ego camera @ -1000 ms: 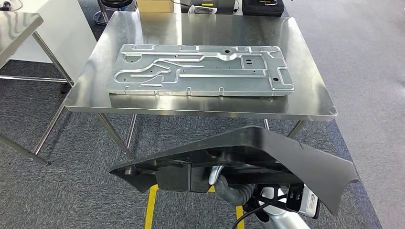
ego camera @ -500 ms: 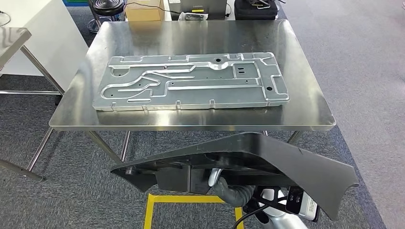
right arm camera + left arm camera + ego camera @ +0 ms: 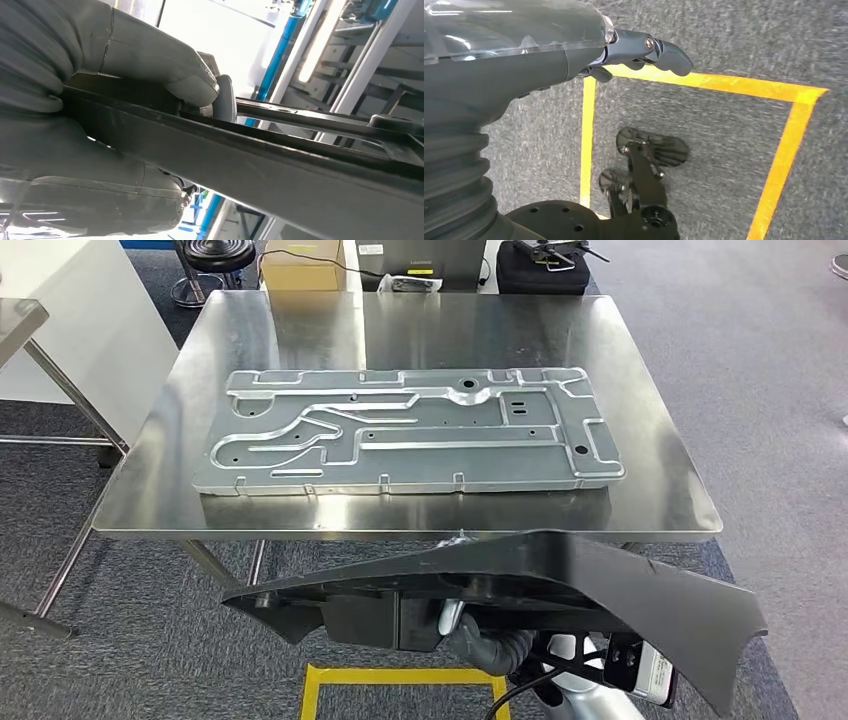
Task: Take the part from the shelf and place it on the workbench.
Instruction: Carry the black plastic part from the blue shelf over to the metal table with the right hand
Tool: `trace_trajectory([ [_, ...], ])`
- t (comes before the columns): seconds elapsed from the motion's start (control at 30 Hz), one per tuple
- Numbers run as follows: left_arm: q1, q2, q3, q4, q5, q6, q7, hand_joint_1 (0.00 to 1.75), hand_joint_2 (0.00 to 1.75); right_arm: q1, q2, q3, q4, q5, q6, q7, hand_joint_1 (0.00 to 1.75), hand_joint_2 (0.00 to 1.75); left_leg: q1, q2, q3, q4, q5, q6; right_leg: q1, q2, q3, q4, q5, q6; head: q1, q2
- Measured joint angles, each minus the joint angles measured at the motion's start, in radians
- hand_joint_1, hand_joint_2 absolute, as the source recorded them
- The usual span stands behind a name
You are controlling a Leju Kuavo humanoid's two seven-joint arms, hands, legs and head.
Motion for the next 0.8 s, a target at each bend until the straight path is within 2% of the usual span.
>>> trace_trajectory([
  [0.07, 0.0, 0.0, 0.002, 0.0, 0.0, 0.0, 0.0, 0.0, 1.75, 0.0, 0.0, -0.003, -0.006, 0.003, -0.004, 0.0, 1.75, 1.75, -0.001, 0.0, 0.012, 0.0, -0.013, 0.003, -0.004, -0.002, -0.082, 0.105, -0.039, 0.007, 0.0, 0.0],
  [0.1, 0.001, 0.001, 0.004, 0.0, 0.0, 0.0, 0.0, 0.0, 1.75, 0.0, 0.0, -0.003, -0.008, 0.005, -0.007, 0.0, 1.75, 1.75, -0.001, 0.0, 0.02, 0.0, -0.02, 0.002, -0.004, -0.003, -0.105, 0.12, -0.037, 0.007, 0.0, 0.0],
  [0.13, 0.001, 0.001, 0.005, 0.0, 0.0, 0.0, 0.0, 0.0, 1.75, 0.0, 0.0, -0.004, -0.011, 0.006, -0.009, 0.0, 1.75, 1.75, -0.002, -0.001, 0.031, 0.0, -0.027, 0.001, -0.004, -0.004, -0.11, 0.101, -0.013, 0.005, 0.0, 0.0],
  [0.2, 0.001, 0.001, 0.005, 0.0, 0.0, 0.0, 0.0, 0.0, 1.75, -0.001, 0.0, -0.005, -0.018, 0.008, -0.013, 0.0, 1.75, 1.75, -0.002, -0.002, 0.054, -0.001, -0.045, -0.002, -0.001, -0.007, -0.077, -0.024, 0.084, -0.007, 0.0, 0.0],
  [0.23, 0.001, 0.0, 0.005, 0.0, 0.0, 0.0, 0.0, 0.0, 1.75, -0.002, 0.0, -0.006, -0.021, 0.008, -0.014, 0.0, 1.75, 1.75, -0.004, -0.002, 0.063, -0.002, -0.053, -0.005, 0.003, -0.008, -0.058, -0.085, 0.119, -0.015, 0.0, 0.0],
  [0.27, 0.0, -0.001, 0.006, 0.0, -0.001, 0.0, 0.0, 0.0, 1.75, -0.002, 0.001, -0.008, -0.024, 0.009, -0.017, 0.0, 1.75, 1.75, -0.004, -0.002, 0.069, -0.003, -0.06, -0.01, 0.008, -0.01, -0.045, -0.129, 0.14, -0.023, 0.0, 0.0],
  [0.3, -0.001, -0.001, 0.006, 0.0, -0.002, 0.0, -0.001, 0.0, 1.75, -0.002, 0.001, -0.011, -0.028, 0.01, -0.021, 0.0, 1.75, 1.75, -0.004, -0.002, 0.074, -0.003, -0.063, -0.016, 0.012, -0.011, -0.039, -0.15, 0.148, -0.03, 0.0, 0.0],
  [0.33, -0.001, -0.001, 0.006, 0.0, -0.003, 0.0, -0.003, 0.0, 1.75, -0.003, 0.001, -0.014, -0.033, 0.011, -0.026, 0.0, 1.75, 1.75, -0.005, -0.001, 0.079, -0.002, -0.063, -0.023, 0.013, -0.009, -0.037, -0.154, 0.142, -0.035, 0.0, 0.0],
  [0.4, -0.003, 0.001, 0.006, 0.0, -0.006, 0.0, -0.006, 0.0, 1.75, -0.002, 0.001, -0.019, -0.048, 0.009, -0.032, 0.0, 1.75, 1.75, -0.005, 0.0, 0.081, 0.013, -0.063, -0.033, 0.009, -0.004, -0.021, -0.167, 0.148, -0.045, 0.0, 0.0],
  [0.47, -0.005, 0.002, 0.006, 0.0, -0.009, -0.001, -0.008, 0.0, 1.75, -0.001, 0.002, -0.022, -0.064, 0.008, -0.031, 0.0, 1.75, 1.75, -0.004, 0.0, 0.045, 0.087, -0.081, -0.041, 0.003, 0.0, -0.001, -0.176, 0.142, -0.053, 0.0, 0.0],
  [0.57, -0.004, 0.005, 0.006, 0.001, -0.009, -0.002, -0.009, 0.0, 1.75, 0.009, 0.004, -0.03, -0.088, 0.033, -0.031, 0.0, 1.75, 1.75, 0.0, -0.001, -0.065, 0.263, -0.155, -0.054, 0.003, 0.007, 0.017, -0.178, 0.126, -0.06, 0.0, 0.0],
  [0.6, -0.002, 0.006, 0.007, 0.001, -0.008, -0.001, -0.009, 0.0, 1.75, 0.015, 0.005, -0.035, -0.096, 0.047, -0.036, 0.0, 1.75, 1.75, 0.001, -0.001, -0.09, 0.287, -0.163, -0.056, 0.004, 0.01, 0.025, -0.177, 0.119, -0.06, 0.0, 0.0],
  [0.63, -0.002, 0.008, 0.008, 0.001, -0.006, 0.0, -0.009, 0.0, 1.75, 0.019, 0.007, -0.041, -0.105, 0.061, -0.045, 0.0, 1.75, 1.75, 0.001, 0.0, -0.099, 0.277, -0.148, -0.056, 0.004, 0.013, 0.034, -0.176, 0.113, -0.059, 0.0, 0.0],
  [0.67, -0.001, 0.008, 0.009, 0.0, -0.004, 0.0, -0.01, 0.0, 1.75, 0.022, 0.008, -0.05, -0.117, 0.074, -0.06, 0.0, 1.75, 1.75, 0.002, -0.001, -0.092, 0.23, -0.11, -0.055, 0.003, 0.016, 0.044, -0.174, 0.105, -0.057, 0.0, 0.0],
  [0.7, -0.001, 0.01, 0.011, 0.0, -0.003, 0.001, -0.011, 0.0, 1.75, 0.023, 0.01, -0.061, -0.131, 0.085, -0.078, 0.0, 1.75, 1.75, 0.002, -0.001, -0.073, 0.161, -0.057, -0.053, 0.003, 0.017, 0.054, -0.173, 0.097, -0.054, 0.0, 0.0],
  [0.73, -0.001, 0.011, 0.012, 0.0, -0.002, 0.001, -0.013, 0.0, 1.75, 0.022, 0.012, -0.076, -0.149, 0.093, -0.098, 0.0, 1.75, 1.75, 0.001, -0.002, -0.055, 0.096, -0.018, -0.051, 0.004, 0.018, 0.063, -0.17, 0.09, -0.051, 0.0, 0.0],
  [0.77, -0.001, 0.011, 0.013, 0.0, -0.002, 0.001, -0.015, 0.0, 1.75, 0.018, 0.012, -0.093, -0.17, 0.099, -0.117, 0.0, 1.75, 1.75, -0.001, -0.003, -0.041, 0.047, 0.007, -0.046, 0.005, 0.019, 0.065, -0.168, 0.083, -0.047, 0.0, 0.0],
  [0.8, -0.001, 0.012, 0.014, 0.0, -0.002, 0.001, -0.017, 0.0, 1.75, 0.014, 0.013, -0.114, -0.195, 0.104, -0.13, 0.0, 1.75, 1.75, -0.003, -0.005, -0.035, 0.02, 0.019, -0.04, 0.006, 0.019, 0.065, -0.165, 0.079, -0.042, 0.0, 0.0],
])
